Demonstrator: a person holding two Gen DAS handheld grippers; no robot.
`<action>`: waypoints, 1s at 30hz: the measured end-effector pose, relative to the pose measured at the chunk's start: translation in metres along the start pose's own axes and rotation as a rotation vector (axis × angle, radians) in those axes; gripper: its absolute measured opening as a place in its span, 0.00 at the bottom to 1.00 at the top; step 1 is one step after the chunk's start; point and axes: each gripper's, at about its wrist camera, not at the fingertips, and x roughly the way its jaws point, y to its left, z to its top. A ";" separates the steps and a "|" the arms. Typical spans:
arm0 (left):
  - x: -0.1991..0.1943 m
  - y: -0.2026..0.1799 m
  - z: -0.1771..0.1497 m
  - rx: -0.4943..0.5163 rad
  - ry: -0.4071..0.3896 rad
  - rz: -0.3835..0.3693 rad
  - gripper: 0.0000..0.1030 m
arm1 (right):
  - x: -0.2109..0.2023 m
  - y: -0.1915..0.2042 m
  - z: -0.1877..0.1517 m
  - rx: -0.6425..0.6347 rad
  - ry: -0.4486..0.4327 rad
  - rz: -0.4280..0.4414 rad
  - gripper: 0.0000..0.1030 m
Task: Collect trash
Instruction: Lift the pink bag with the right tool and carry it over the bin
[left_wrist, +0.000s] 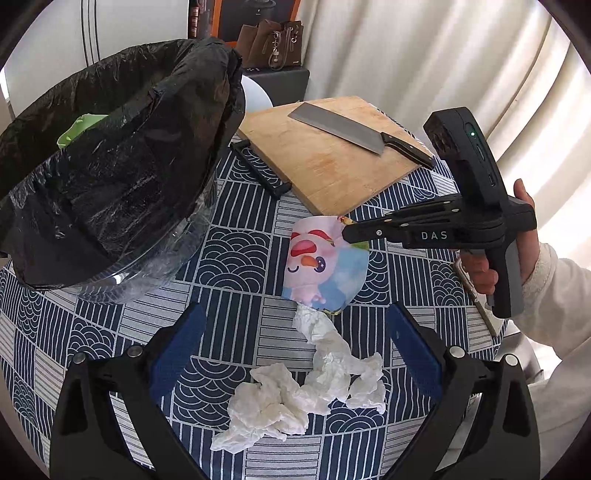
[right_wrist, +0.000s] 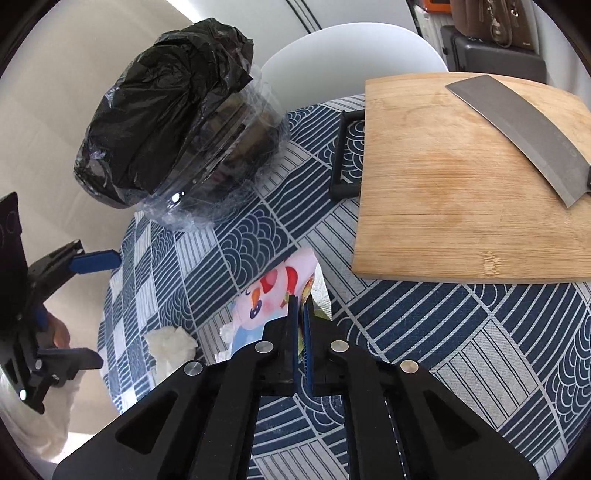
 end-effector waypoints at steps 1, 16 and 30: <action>0.003 0.000 -0.001 -0.008 0.002 -0.005 0.92 | -0.003 0.000 0.001 0.010 -0.008 0.020 0.02; 0.021 -0.016 0.000 0.016 -0.004 -0.119 0.91 | -0.060 0.040 0.022 0.011 -0.123 0.234 0.01; 0.000 -0.014 0.015 0.018 -0.116 -0.132 0.66 | -0.094 0.083 0.019 -0.041 -0.135 0.370 0.01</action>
